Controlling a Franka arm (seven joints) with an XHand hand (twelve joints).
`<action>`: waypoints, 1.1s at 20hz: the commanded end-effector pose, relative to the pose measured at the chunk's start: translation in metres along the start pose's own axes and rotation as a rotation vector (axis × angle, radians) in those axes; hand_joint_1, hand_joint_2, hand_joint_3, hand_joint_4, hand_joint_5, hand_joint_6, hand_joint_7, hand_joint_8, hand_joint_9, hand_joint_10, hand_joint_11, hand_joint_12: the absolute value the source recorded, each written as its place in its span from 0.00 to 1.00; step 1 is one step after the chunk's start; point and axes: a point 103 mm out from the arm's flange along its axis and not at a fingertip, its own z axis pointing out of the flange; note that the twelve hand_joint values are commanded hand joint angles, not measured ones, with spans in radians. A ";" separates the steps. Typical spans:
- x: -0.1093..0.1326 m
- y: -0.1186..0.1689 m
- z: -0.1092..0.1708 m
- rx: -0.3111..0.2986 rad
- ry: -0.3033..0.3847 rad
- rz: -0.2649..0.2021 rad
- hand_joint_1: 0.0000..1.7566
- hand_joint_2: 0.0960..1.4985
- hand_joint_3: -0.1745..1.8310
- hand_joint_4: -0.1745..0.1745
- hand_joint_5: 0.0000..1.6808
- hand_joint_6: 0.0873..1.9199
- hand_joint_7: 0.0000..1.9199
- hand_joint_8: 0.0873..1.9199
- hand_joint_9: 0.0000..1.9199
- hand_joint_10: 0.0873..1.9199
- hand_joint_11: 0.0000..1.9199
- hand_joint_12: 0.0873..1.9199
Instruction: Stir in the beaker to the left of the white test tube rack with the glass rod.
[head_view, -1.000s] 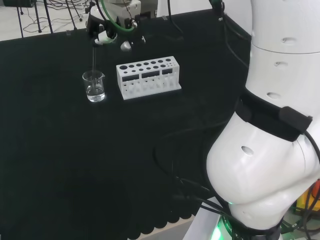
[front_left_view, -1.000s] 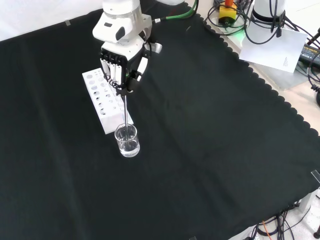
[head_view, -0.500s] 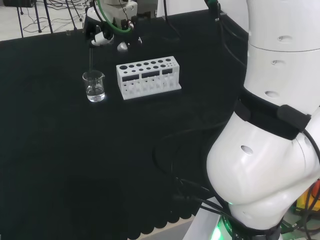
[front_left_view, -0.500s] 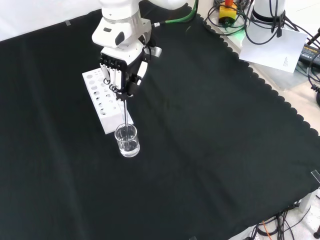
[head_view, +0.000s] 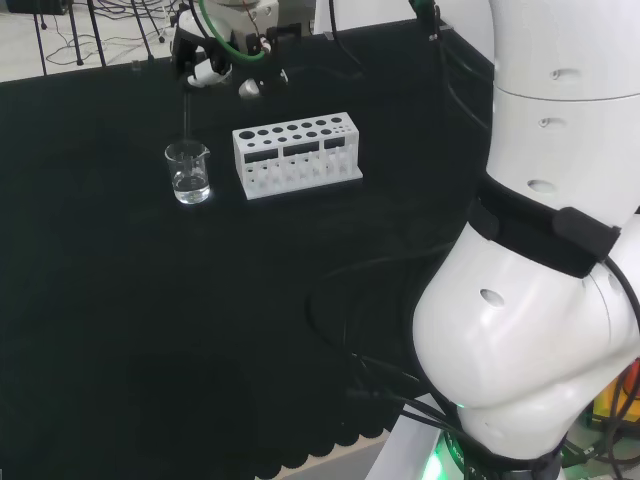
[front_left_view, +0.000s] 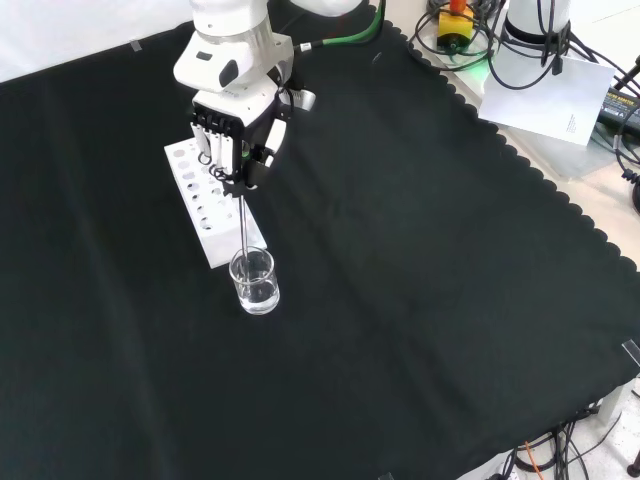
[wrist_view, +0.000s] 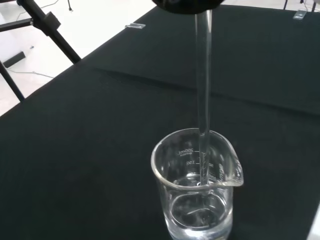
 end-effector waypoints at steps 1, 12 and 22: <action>-0.008 -0.018 -0.007 0.001 -0.024 0.027 0.74 0.72 0.00 0.00 0.76 0.05 0.64 0.46 0.97 0.23 0.81 0.23; 0.025 -0.028 -0.004 0.018 -0.026 -0.001 0.74 0.72 0.00 0.00 0.76 0.05 0.64 0.46 0.97 0.23 0.81 0.23; 0.037 0.000 0.004 0.021 -0.022 -0.037 0.74 0.72 0.00 0.00 0.76 0.05 0.64 0.46 0.97 0.23 0.81 0.23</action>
